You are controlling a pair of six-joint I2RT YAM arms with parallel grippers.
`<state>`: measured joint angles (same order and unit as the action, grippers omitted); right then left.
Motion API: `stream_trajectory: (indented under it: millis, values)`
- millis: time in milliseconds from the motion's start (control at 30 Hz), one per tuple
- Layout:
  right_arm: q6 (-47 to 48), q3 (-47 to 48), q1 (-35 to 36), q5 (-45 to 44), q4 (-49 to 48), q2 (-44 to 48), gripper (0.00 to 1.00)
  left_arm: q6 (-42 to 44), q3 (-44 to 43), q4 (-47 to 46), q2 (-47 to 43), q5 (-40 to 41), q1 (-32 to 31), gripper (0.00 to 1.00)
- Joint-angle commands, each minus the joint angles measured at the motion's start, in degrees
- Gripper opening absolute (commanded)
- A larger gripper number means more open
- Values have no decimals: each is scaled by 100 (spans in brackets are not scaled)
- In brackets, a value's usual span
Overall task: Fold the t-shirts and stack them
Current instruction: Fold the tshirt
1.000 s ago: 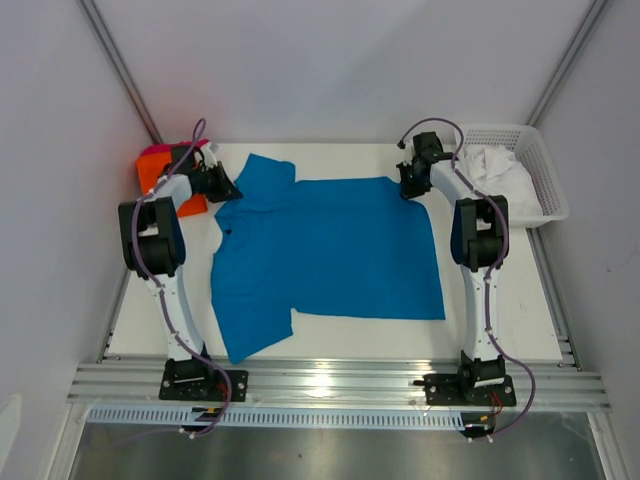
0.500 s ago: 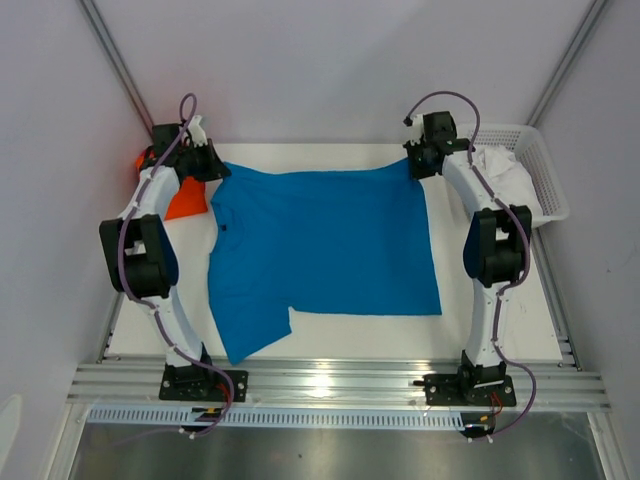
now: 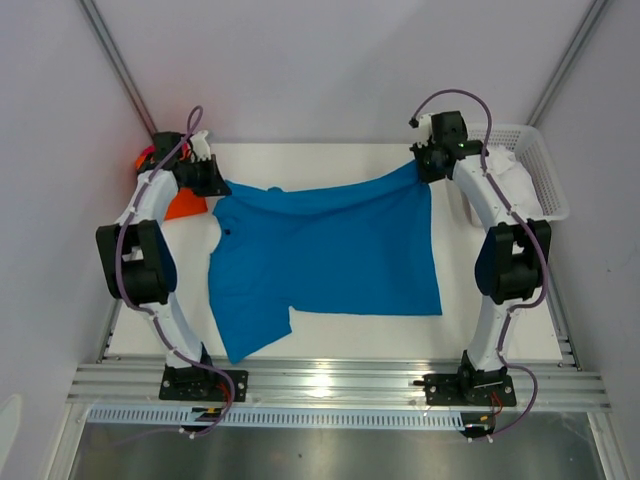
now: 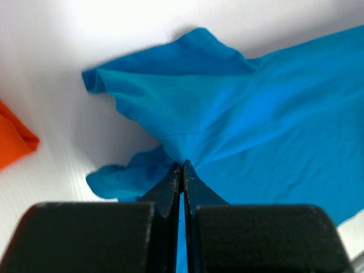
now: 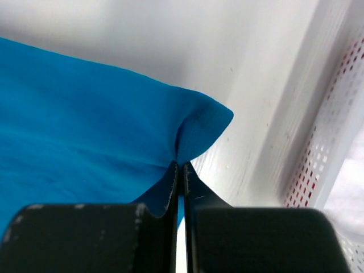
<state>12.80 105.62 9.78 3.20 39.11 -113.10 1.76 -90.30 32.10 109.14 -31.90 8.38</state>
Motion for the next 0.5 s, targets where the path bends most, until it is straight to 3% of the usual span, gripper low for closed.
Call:
stream_trajectory:
  millis: [0, 200, 467]
  values:
    - [205, -331, -81, -223, 149, 534, 0, 491, 179, 429, -797, -71, -12, 0]
    - [390, -885, -99, -470, 114, 789, 0, 764, 672, 718, -1518, 35, 111, 0]
    - [513, -1562, -99, -197, 395, 1237, 0, 1449, 917, 1896, -2045, -255, 208, 0]
